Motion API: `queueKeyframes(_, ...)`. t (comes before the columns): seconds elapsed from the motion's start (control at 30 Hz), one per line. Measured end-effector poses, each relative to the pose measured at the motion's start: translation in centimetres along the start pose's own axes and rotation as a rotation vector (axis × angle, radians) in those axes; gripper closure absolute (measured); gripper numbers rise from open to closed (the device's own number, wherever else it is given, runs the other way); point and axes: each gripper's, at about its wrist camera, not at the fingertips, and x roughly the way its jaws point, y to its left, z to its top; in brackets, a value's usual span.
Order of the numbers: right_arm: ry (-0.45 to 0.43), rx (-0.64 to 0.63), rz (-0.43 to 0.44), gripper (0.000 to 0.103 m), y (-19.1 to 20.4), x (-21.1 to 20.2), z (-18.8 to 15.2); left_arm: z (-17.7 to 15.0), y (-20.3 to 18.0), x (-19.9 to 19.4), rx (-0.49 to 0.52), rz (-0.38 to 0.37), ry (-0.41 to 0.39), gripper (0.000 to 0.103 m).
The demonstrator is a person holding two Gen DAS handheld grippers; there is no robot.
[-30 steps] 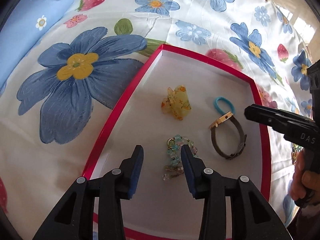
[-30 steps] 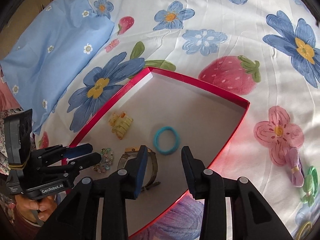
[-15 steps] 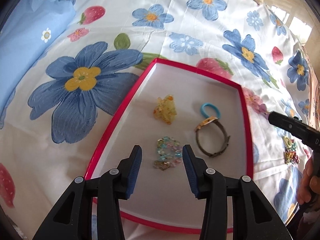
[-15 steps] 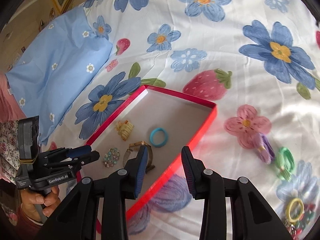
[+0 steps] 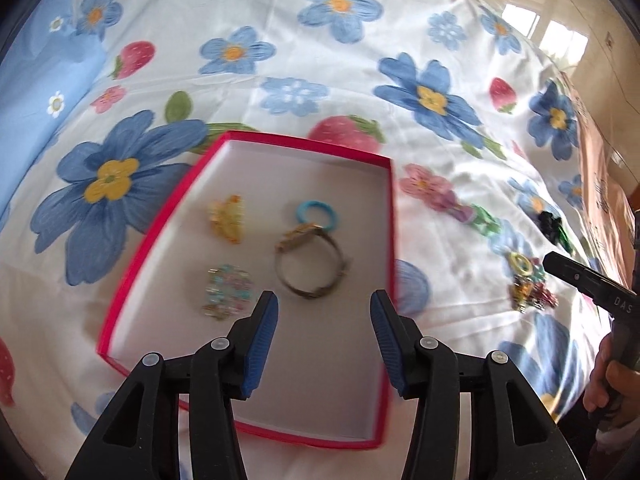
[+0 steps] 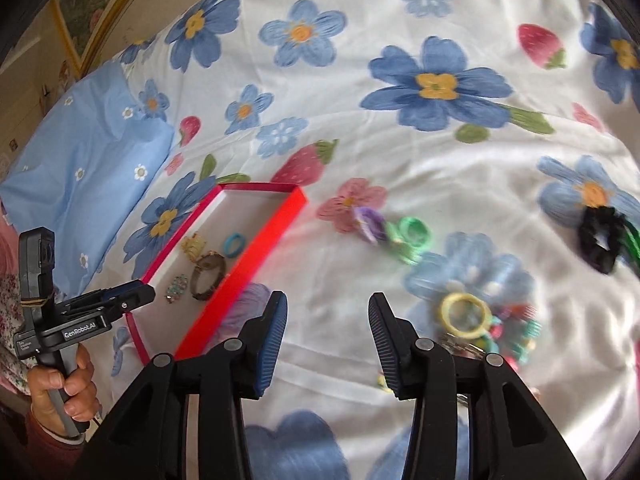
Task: Organize jewelry
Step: 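Move both open tools back over the remaining jewelry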
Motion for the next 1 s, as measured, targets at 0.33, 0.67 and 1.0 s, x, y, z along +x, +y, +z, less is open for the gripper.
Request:
queueKeyframes(0.33,-0.033,0.103,-0.106,0.059,-6.0,-4.2,-2.7,-0.3,-4.5,0.4,0.085,-0.054,0.032,0.054)
queueKeyframes(0.67,-0.044,0.169,-0.159,0.059,-9.6,-6.4,-4.9,-0.2,-9.6,2.1,0.179,-0.116,0.065,0.052)
queueKeyframes(1.0,0.011,0.086,-0.148,0.059,-9.3,-4.9,-5.1,1.0,-14.3,6.2,0.246,-0.188,0.110,0.052)
